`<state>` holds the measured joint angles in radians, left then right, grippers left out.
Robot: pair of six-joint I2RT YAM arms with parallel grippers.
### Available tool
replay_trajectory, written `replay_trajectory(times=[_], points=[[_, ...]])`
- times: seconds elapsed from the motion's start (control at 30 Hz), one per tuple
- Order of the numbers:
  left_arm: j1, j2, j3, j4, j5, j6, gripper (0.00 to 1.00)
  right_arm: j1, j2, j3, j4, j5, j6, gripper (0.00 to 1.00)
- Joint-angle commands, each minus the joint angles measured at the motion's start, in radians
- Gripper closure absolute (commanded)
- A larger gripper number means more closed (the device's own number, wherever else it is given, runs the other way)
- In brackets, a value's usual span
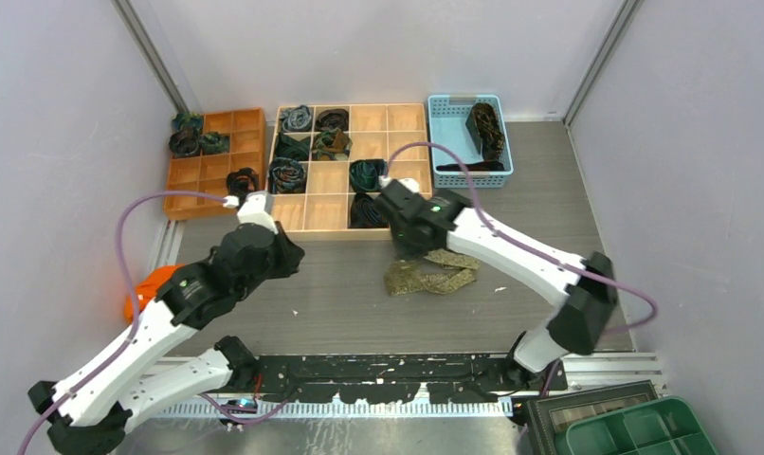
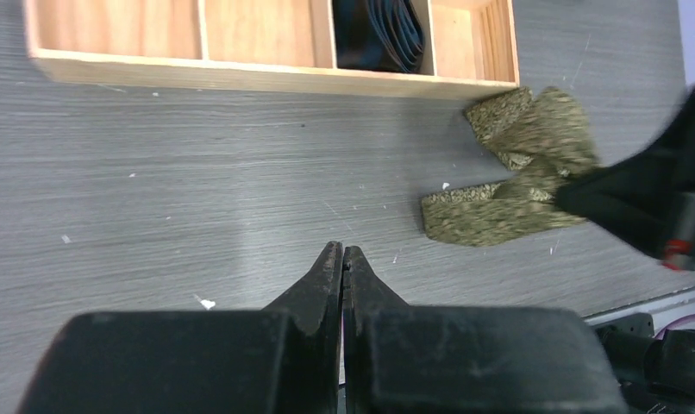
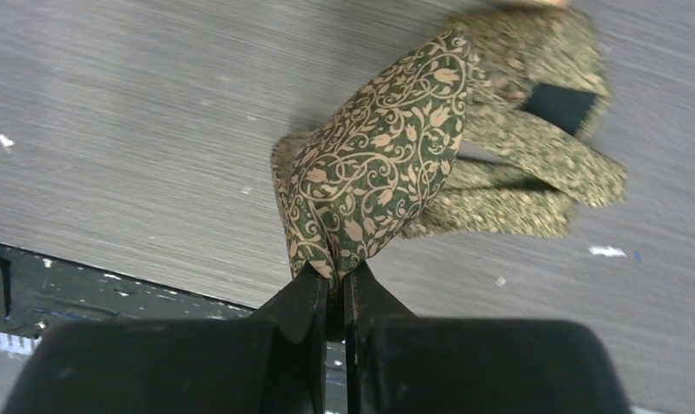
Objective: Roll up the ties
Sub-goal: Place the tie at the center of the board.
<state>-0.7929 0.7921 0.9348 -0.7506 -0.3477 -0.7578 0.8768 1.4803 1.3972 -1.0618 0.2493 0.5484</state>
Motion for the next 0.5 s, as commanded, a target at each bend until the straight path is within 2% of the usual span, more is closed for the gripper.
replay_trajectory(times=[0.0, 0.27, 0.3, 0.4, 0.47], points=[[-0.003, -0.109, 0.038, -0.083, -0.141, -0.031, 1.0, 0.1, 0.146, 0.158, 0.133, -0.02, -0.04, 0.99], [-0.003, -0.266, 0.048, -0.182, -0.337, -0.097, 1.0, 0.232, 0.468, 0.375, 0.2, -0.189, -0.065, 0.98], [-0.003, -0.277, 0.048, -0.187, -0.349, -0.099, 1.0, 0.234, 0.499, 0.395, 0.201, -0.223, -0.067, 0.93], [-0.004, -0.288, 0.047, -0.199, -0.367, -0.1, 1.0, 0.234, 0.547, 0.414, 0.214, -0.235, -0.069, 0.62], [-0.003, -0.286, 0.048, -0.205, -0.37, -0.101, 1.0, 0.234, 0.537, 0.398, 0.234, -0.228, -0.075, 0.48]])
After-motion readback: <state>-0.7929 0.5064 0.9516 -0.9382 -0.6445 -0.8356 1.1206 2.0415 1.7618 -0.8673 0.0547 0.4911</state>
